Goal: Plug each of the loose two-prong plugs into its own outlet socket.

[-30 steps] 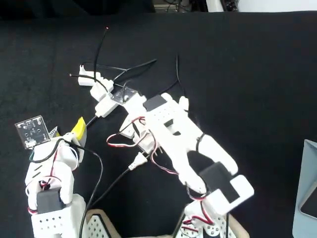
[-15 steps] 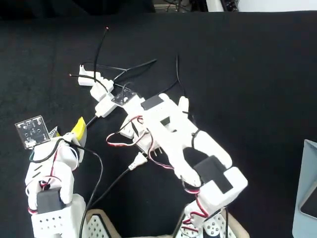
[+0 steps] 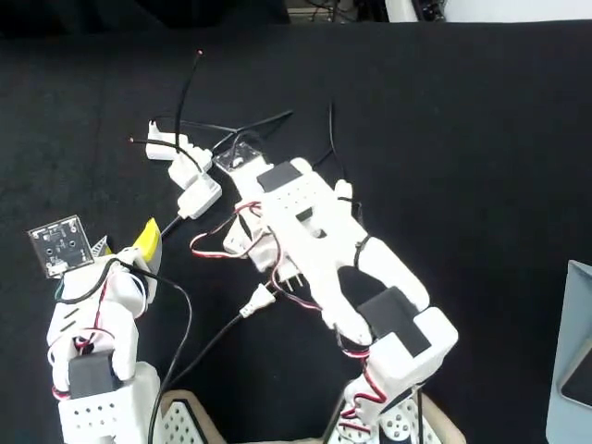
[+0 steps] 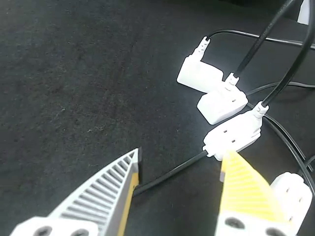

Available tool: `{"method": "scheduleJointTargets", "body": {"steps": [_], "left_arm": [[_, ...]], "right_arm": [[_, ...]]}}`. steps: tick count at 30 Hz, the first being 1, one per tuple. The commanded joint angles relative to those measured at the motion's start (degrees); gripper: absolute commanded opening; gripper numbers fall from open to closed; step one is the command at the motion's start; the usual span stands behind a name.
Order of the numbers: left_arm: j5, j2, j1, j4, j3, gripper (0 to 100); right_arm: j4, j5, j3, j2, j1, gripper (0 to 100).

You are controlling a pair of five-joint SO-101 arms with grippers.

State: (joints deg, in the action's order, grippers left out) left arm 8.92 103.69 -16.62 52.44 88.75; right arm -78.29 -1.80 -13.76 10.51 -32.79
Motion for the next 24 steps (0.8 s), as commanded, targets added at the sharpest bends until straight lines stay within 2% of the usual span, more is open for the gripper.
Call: {"method": "scheduleJointTargets", "body": {"steps": [1, 6, 17, 21, 24], "left_arm": [[-0.18, 0.44, -0.48, 0.7, -0.57, 27], [-0.18, 0.44, -0.48, 0.62, -0.48, 27], [-0.18, 0.44, -0.48, 0.62, -0.4, 27], [-0.18, 0.44, -0.48, 0.62, -0.4, 27], [-0.18, 0.44, -0.48, 0.62, -0.4, 27]], "right_arm": [[-2.29, 3.78, 3.03, -0.13, -3.43, 14.5], [-1.23, 5.27, 0.92, -0.04, -4.66, 14.5], [7.12, 4.75, -8.4, -0.04, 0.18, 14.2], [7.21, 4.48, -8.57, -0.04, 3.08, 8.2], [7.3, 1.49, -8.66, -0.04, 4.84, 6.9]]}}
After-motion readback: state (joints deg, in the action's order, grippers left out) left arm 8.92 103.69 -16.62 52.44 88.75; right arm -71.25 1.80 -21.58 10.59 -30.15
